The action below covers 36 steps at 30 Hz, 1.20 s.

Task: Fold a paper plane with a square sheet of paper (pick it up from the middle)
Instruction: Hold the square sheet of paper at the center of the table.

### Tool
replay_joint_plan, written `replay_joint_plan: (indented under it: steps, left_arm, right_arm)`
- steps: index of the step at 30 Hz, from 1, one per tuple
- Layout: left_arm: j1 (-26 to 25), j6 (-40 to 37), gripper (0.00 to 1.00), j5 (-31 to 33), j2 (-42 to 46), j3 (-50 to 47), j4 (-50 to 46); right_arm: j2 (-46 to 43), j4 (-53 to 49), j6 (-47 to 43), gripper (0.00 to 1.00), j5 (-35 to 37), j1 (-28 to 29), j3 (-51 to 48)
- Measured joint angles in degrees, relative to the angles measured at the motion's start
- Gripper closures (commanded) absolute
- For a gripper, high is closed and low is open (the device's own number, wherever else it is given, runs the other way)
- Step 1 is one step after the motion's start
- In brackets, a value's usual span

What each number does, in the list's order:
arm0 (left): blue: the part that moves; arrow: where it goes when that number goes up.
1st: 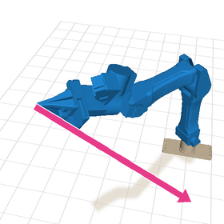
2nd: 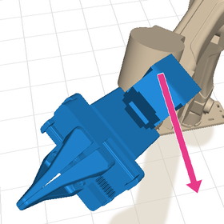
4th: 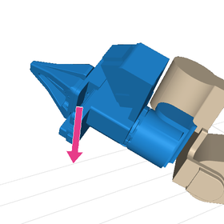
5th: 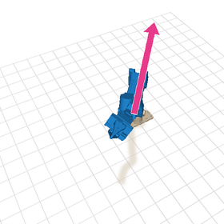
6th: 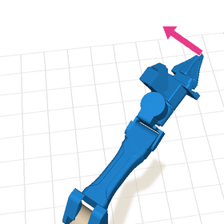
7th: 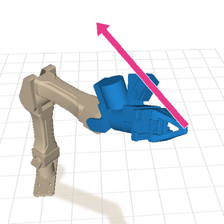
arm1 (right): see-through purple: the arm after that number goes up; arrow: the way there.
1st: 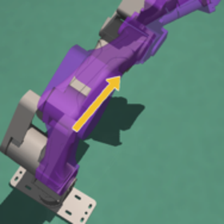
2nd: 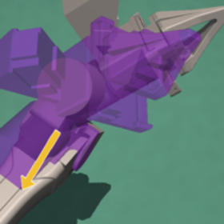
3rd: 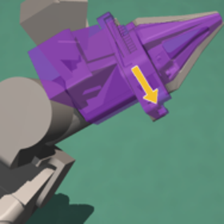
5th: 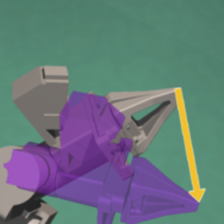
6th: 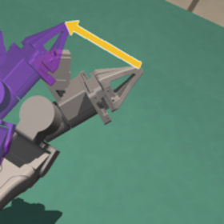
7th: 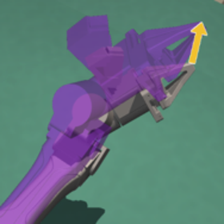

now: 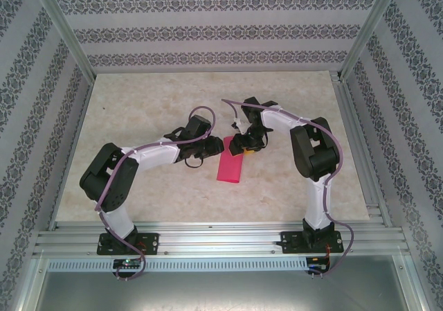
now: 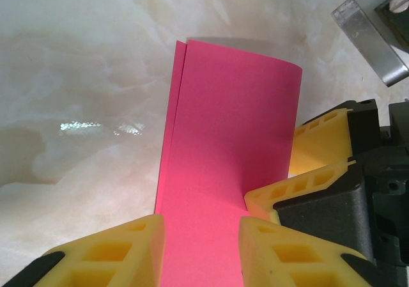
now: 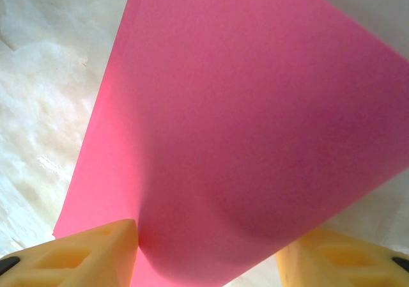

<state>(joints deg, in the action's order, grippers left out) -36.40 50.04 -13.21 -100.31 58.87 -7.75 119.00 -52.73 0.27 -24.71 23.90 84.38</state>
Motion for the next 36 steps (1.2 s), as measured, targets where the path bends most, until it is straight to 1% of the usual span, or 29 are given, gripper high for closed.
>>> replay_joint_plan:
  steps: [3, 12, 33, 36]
  left_arm:
    - [0.0, 0.1, 0.64, 0.0, 0.0, -0.1, 0.7]
    - [0.0, 1.7, 0.64, -2.8, -2.3, -0.1, 2.6]
    - [0.0, 3.0, 0.66, -1.1, -2.2, -1.4, 3.5]
    - [0.0, 3.1, 0.70, -1.6, -2.3, -1.5, 3.9]
  right_arm:
    - [0.2, 0.0, 0.0, 0.44, 0.2, 0.0, 0.0]
    - [0.4, -0.1, 0.0, 0.42, 0.6, 0.4, 0.3]
    - [1.5, -2.0, 0.0, 0.41, 1.8, 0.9, 2.1]
    - [1.5, -2.0, 0.0, 0.41, 1.8, 0.9, 2.1]
